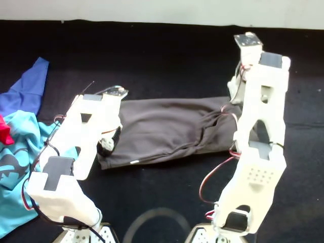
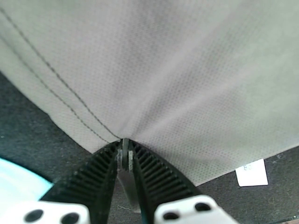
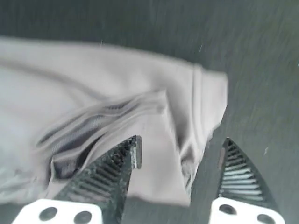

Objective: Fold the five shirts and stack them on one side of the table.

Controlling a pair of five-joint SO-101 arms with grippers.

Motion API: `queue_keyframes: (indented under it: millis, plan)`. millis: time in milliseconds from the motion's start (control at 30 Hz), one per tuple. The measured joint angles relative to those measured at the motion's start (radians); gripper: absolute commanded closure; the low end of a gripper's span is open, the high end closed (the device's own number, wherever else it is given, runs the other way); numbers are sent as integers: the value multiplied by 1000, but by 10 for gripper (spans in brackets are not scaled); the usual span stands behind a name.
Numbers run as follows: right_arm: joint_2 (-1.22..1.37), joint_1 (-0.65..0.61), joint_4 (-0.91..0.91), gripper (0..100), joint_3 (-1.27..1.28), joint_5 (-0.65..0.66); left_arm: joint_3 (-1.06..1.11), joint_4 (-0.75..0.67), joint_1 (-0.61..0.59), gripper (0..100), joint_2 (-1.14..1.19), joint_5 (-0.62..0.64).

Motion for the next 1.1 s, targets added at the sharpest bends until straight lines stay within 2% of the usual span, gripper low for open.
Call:
queue_keyframes:
  millis: [100,167,233,433,567,900,1100]
  plan:
    - [0,-2,86,998,-8,25,0,0,0,992,0,0]
    - [0,-3,101,974,0,34,0,0,0,992,0,0]
    - [-2,-3,106,994,35,35,0,0,0,992,0,0]
    - [-61,-8,106,992,264,40,0,0,0,992,0,0]
    - [-121,-68,101,992,416,72,0,0,0,992,0,0]
    - [-123,-256,-135,992,477,15,0,0,0,992,0,0]
    - [-123,-282,-284,992,502,9,0,0,0,992,0,0]
